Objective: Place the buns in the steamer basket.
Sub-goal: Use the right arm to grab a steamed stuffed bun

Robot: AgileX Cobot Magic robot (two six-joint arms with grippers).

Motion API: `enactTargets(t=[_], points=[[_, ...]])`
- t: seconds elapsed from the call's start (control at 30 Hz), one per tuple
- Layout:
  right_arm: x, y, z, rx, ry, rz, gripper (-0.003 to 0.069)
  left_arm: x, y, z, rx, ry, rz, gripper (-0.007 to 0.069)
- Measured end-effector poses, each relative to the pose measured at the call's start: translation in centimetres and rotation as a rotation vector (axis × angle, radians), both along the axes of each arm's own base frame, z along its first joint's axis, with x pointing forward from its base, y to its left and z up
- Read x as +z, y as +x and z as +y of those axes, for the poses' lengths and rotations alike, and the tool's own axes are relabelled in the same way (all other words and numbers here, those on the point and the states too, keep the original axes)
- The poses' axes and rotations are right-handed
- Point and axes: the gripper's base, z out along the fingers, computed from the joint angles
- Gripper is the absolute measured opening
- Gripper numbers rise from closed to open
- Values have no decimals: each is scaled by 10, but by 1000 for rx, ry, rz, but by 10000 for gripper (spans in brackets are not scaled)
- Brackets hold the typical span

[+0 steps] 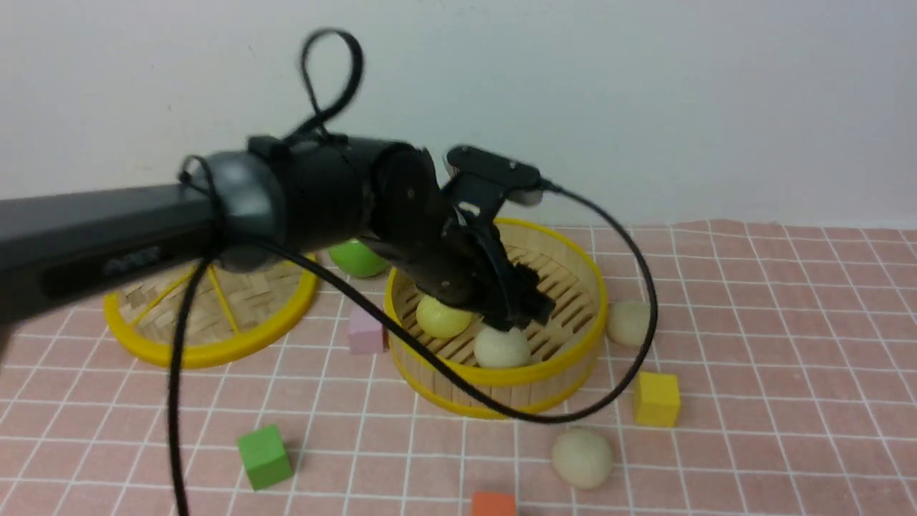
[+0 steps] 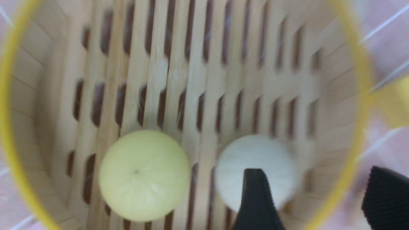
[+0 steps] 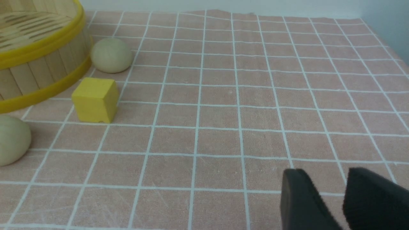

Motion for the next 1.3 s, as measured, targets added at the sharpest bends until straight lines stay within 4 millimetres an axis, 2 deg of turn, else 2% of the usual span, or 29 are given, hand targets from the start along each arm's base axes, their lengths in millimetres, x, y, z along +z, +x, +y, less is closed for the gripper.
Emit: enactTargets(t=[0.03,0.07,0.1,0.13,0.23,0.27,0.3,0.33,0.37,0.4,0.43,0.5,0.57,0.63,0.67,0.7,0.77,0.83,0.97,1.1,1.3], points=[[0,0,0,0,0,0,240,16,-7,4,1,-21,-11,451],[0,0,0,0,0,0,240,21,-9,5,2,-29,-19,449],[0,0,0,0,0,0,240,54,-26,15,10,-76,-43,404],[0,0,0,0,0,0,240,71,-35,21,16,-102,-61,378],[0,0,0,0,0,0,240,123,-77,48,24,-188,-141,199],[0,0,0,0,0,0,240,125,-80,50,24,-193,-146,171],[0,0,0,0,0,0,240,143,-109,70,22,-228,-195,64],[0,0,0,0,0,0,240,148,-125,80,22,-244,-216,14],[0,0,0,0,0,0,240,148,-125,80,22,-244,-216,6],[0,0,0,0,0,0,240,150,-153,100,24,-266,-251,-14],[0,0,0,0,0,0,240,153,-160,104,24,-276,-265,-14],[0,0,0,0,0,0,240,133,-195,129,34,-297,-295,-14],[0,0,0,0,0,0,240,119,-216,144,41,-317,-323,-14],[0,0,0,0,0,0,240,95,-234,157,53,-334,-334,-14],[0,0,0,0,0,0,240,82,-242,162,58,-343,-333,-14],[0,0,0,0,0,0,240,78,-241,162,60,-340,-325,-14],[0,0,0,0,0,0,240,44,-257,172,79,-367,-320,-14],[0,0,0,0,0,0,240,24,-267,180,95,-403,-344,-14],[0,0,0,0,0,0,240,-4,-278,192,142,-495,-455,-14],[0,0,0,0,0,0,240,-15,-279,198,182,-561,-550,-14],[0,0,0,0,0,0,240,-34,-278,198,192,-535,-516,-14]])
